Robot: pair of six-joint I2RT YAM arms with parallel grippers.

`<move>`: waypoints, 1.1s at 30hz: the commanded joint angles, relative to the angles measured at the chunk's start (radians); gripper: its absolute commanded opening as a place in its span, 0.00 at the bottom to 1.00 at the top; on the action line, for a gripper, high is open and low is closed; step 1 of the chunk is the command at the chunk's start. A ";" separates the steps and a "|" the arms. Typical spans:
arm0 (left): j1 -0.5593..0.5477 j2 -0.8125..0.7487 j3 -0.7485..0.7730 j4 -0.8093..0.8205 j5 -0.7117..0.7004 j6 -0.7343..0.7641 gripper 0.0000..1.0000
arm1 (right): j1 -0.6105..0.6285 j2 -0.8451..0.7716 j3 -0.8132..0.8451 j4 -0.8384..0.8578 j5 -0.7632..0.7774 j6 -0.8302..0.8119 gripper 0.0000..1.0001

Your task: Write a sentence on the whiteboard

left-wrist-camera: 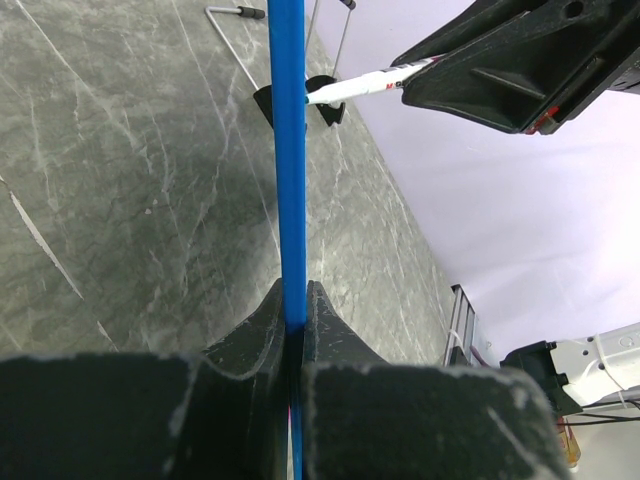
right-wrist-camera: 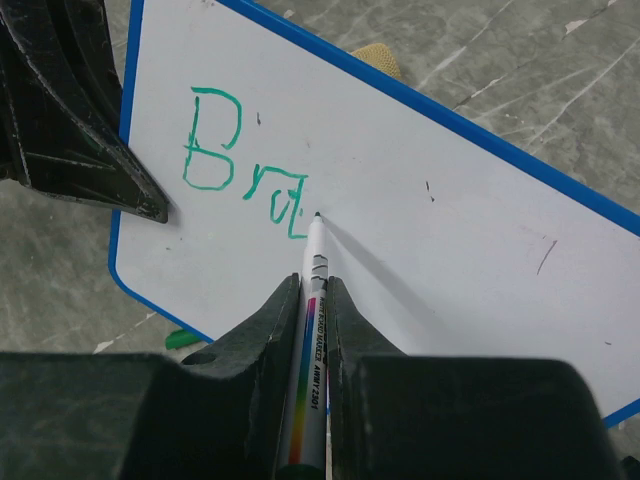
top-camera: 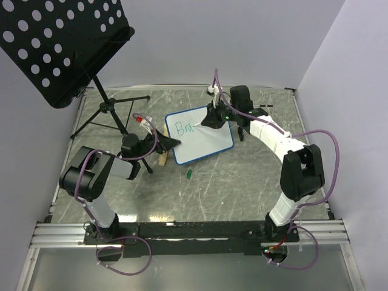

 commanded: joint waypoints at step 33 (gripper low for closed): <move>0.001 -0.003 0.028 0.223 0.023 -0.022 0.01 | -0.009 0.001 0.032 -0.027 0.035 -0.040 0.00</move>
